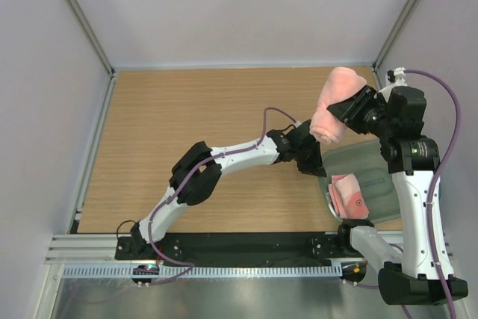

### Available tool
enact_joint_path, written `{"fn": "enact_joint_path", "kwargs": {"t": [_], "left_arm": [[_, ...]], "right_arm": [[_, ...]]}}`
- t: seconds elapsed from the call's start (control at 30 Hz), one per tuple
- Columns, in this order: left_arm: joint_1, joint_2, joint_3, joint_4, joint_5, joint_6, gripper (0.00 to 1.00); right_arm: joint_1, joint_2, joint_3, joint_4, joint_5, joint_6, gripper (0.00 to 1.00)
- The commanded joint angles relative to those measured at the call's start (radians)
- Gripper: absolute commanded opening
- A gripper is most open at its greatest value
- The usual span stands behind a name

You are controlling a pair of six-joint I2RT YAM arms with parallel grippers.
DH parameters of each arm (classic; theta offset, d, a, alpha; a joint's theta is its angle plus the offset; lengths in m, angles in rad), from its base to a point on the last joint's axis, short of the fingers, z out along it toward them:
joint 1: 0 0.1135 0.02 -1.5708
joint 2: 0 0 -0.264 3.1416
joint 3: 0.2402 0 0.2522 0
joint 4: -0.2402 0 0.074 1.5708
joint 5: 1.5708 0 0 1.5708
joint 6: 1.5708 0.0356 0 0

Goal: Roll the towels
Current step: Place the rolled towel into the container

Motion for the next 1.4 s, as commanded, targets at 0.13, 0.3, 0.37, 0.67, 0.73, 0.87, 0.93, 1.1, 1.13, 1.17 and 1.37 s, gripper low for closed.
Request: {"fn": "enact_joint_path", "kwargs": {"t": [0.13,0.3,0.37,0.67,0.73,0.87,0.93,1.1,1.13,1.17,1.37], "left_arm": [[0.068,-0.086,-0.031,-0.040,-0.054,0.146,0.00],[0.215,-0.204,-0.192,-0.068,0.053,0.295,0.00],[0.264,-0.230,-0.230,-0.102,0.079,0.348,0.00],[0.409,-0.234,-0.145,-0.445,-0.017,0.648,0.00],[0.410,-0.211,-0.128,-0.471,-0.051,0.662,0.00],[0.416,-0.171,-0.094,-0.499,-0.063,0.677,0.00],[0.421,-0.164,-0.085,-0.502,-0.059,0.675,0.00],[0.447,-0.128,-0.048,-0.545,-0.045,0.660,0.00],[0.458,-0.123,-0.042,-0.548,-0.040,0.659,0.00],[0.462,-0.118,-0.037,-0.551,-0.034,0.657,0.00],[0.493,-0.102,-0.019,-0.571,-0.013,0.654,0.00]], "right_arm": [[-0.003,0.036,0.061,0.018,-0.097,-0.017,0.01],[-0.003,0.101,-0.021,0.079,-0.316,-0.005,0.01],[-0.003,0.108,-0.059,0.124,-0.395,0.010,0.01],[-0.001,0.228,-0.117,0.099,-0.506,-0.138,0.01],[0.002,0.274,-0.168,0.177,-0.555,-0.132,0.01],[0.002,0.432,-0.190,0.275,-0.560,-0.184,0.01],[0.004,0.495,-0.183,0.271,-0.546,-0.206,0.01],[0.007,0.463,-0.327,0.351,-0.479,-0.203,0.01],[0.008,0.460,-0.349,0.359,-0.466,-0.206,0.01],[0.010,0.461,-0.370,0.372,-0.453,-0.214,0.01],[0.056,0.522,-0.427,0.354,-0.322,-0.223,0.01]]}}
